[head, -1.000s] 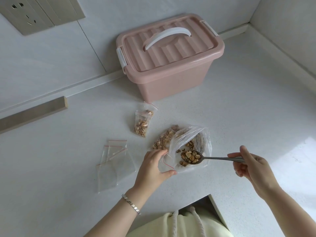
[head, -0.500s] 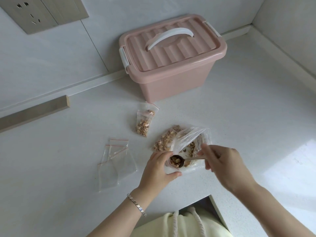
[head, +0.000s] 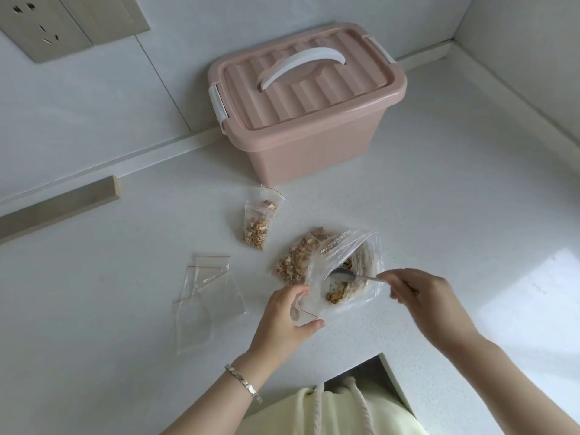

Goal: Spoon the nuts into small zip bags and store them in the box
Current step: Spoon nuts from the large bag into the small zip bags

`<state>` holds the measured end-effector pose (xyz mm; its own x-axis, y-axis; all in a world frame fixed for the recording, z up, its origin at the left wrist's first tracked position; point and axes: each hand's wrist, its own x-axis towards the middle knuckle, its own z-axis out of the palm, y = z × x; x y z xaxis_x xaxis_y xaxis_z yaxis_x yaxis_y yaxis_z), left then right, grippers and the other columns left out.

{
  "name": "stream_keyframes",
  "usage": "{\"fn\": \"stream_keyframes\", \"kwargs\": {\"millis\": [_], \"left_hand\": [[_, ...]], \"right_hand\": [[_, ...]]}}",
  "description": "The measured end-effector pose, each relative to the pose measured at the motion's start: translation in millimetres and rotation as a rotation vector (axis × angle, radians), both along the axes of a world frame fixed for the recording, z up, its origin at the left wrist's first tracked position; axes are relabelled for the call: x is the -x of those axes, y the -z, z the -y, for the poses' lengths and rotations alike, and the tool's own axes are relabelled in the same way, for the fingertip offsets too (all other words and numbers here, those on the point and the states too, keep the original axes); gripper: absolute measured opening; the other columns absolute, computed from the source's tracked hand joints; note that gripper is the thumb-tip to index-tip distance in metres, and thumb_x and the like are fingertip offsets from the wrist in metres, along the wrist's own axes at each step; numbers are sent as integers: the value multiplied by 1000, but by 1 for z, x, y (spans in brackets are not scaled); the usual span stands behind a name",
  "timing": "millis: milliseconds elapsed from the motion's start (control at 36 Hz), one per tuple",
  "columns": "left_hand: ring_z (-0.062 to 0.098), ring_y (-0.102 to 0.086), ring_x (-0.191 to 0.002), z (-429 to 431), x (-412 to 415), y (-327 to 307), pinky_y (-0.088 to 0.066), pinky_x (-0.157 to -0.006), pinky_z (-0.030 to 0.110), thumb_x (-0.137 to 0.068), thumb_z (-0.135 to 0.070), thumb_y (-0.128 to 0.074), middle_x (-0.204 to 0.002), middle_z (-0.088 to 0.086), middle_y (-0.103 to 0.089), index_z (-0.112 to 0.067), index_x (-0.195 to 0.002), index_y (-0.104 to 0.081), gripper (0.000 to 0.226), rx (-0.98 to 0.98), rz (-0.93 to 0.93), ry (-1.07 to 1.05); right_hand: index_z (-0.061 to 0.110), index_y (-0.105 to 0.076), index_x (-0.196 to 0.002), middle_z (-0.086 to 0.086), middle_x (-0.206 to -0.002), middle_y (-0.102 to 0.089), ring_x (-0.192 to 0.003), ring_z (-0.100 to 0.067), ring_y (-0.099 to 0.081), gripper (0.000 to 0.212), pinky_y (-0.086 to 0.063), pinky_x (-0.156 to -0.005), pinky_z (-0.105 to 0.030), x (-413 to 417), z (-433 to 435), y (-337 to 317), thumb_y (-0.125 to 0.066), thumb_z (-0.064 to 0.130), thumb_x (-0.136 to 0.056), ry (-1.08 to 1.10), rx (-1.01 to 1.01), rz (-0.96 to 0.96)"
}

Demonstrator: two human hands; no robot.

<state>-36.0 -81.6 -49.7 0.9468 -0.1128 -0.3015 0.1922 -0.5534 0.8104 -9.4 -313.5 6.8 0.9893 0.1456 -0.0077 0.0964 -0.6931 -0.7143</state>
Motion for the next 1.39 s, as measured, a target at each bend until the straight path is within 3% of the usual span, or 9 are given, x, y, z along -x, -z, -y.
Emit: {"fn": "stream_keyframes", "kwargs": {"millis": [222,333,472,583,667,806,1028,1139,1389], "left_hand": [[-24,-35,-101,-2,3,3,-28,-79,-6,-74,-23,-77,-110,-28,-44,-21,-122,-49,55,20,-22,28],[-22,-37,-102,-2,3,5,-29,-79,-6,-74,-24,-76,-114,-20,-47,-23,-122,-48,55,20,-44,26],[-3,-42,-109,-1,2,6,-29,-78,-6,-75,-29,-74,-119,-16,-46,-25,-123,-45,56,-12,-85,41],[-3,-40,-110,0,-1,7,-27,-76,-8,-77,-31,-73,-122,-14,-44,-24,-124,-43,56,-26,-113,80],[-3,-39,-108,2,-3,7,-27,-73,-9,-78,-31,-72,-120,-14,-43,-24,-124,-42,55,-19,-137,85],[1,-43,-109,4,-4,7,-31,-74,-6,-79,-31,-71,-117,-15,-45,-27,-121,-42,52,7,-160,47],[0,-47,-108,-1,-1,3,-33,-75,-5,-77,-30,-72,-117,-16,-48,-34,-113,-43,46,56,-134,-33],[-4,-47,-108,-7,-2,0,-33,-81,-3,-76,-27,-74,-117,-15,-51,-33,-112,-45,47,71,-73,-92],[-11,-44,-104,-19,-4,2,-27,-80,-7,-76,-23,-74,-118,-13,-49,-23,-120,-48,51,18,-16,-118]], "right_hand": [[12,-66,-69,2,-51,-51,-44,-17,-48,71,-38,-37,-27,-9,-8,10,-17,57,-94,-221,279,182],[10,-66,-71,-2,-55,-53,-50,-20,-51,62,-39,-44,-29,-12,2,5,-27,55,-85,-173,259,60],[8,-68,-75,-2,-59,-58,-58,-19,-58,41,-47,-58,-34,-16,6,3,-45,38,-90,-55,198,-123],[19,-67,-71,0,-55,-59,-47,-6,-53,29,-45,-53,-16,-20,11,5,-49,29,-92,88,12,-272],[16,-69,-76,-6,-57,-64,-43,-1,-53,29,-43,-47,-11,-21,20,14,-47,25,-93,190,-123,-421],[0,-69,-88,-11,-68,-69,-60,-20,-63,34,-53,-53,-17,-7,27,40,-44,24,-95,359,-334,-670],[-1,-64,-92,-19,-77,-68,-70,-27,-63,40,-56,-61,-28,20,13,51,-38,29,-97,614,-741,-887],[-1,-64,-92,-17,-75,-68,-70,-26,-63,41,-56,-59,-25,24,14,50,-37,30,-97,662,-827,-831],[7,-65,-87,-17,-77,-68,-70,-25,-66,36,-56,-57,-19,22,-1,47,-38,29,-97,674,-707,-498]]}}
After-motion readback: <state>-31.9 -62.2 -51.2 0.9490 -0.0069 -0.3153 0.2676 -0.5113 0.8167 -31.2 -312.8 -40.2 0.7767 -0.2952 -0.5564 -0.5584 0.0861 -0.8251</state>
